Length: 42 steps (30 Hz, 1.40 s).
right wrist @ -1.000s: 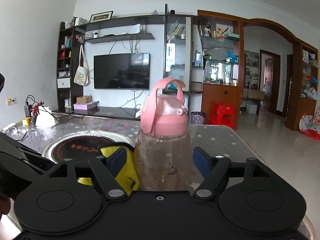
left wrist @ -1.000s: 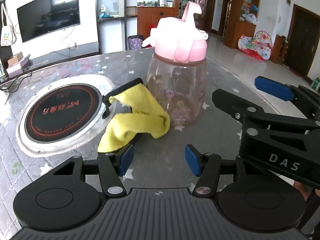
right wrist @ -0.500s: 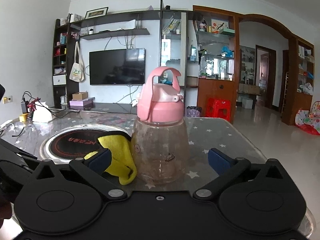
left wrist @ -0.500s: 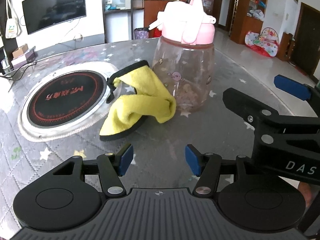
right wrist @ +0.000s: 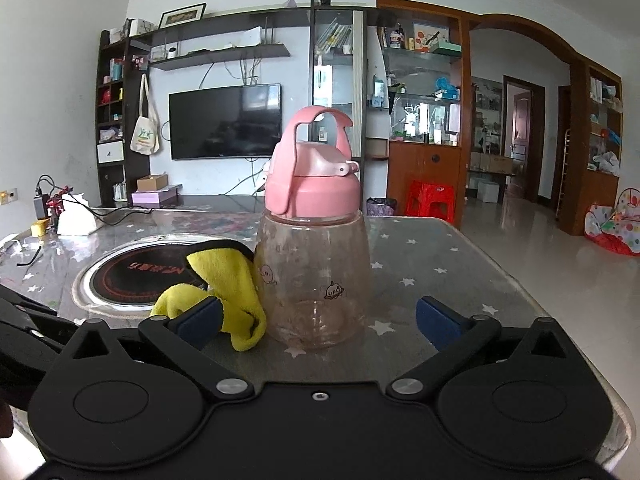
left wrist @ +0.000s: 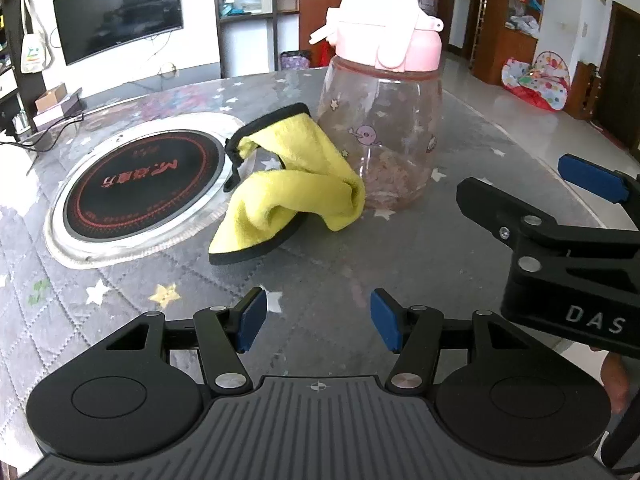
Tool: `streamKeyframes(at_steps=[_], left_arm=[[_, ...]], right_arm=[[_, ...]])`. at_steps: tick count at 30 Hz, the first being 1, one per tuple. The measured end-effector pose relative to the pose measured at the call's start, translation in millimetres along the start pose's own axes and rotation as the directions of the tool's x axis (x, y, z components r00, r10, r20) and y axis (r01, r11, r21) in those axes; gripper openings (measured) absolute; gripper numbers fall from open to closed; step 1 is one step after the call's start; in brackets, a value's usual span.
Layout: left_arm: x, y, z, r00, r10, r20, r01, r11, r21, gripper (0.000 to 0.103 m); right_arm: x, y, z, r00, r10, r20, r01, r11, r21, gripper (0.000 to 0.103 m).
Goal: Clean container
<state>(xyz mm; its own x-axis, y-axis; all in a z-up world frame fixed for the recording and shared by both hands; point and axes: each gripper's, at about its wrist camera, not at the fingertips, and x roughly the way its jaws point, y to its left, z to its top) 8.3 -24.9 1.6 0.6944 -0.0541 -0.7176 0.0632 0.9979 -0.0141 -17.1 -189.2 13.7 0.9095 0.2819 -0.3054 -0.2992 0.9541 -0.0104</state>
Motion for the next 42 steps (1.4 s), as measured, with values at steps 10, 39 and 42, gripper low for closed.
streamKeyframes(at_steps=[10,39,42], left_arm=[[8,2,-6,0.999,0.014,-0.029,-0.014,1.0,-0.01,0.059],[6,189,30,0.936,0.335,0.109,-0.3,0.921,-0.249,0.059],[16,221,31,0.918,0.383,0.101,-0.343,0.897,-0.279,0.059]], right_arm=[[9,-13,-5,0.999,0.009,-0.04,-0.01,1.0,-0.014,0.103],[100,-114,-7,0.949,-0.28,-0.144,0.293,0.953,0.073,0.103],[117,-120,-5,0.941,-0.299,-0.157,0.313,0.947,0.069,0.103]])
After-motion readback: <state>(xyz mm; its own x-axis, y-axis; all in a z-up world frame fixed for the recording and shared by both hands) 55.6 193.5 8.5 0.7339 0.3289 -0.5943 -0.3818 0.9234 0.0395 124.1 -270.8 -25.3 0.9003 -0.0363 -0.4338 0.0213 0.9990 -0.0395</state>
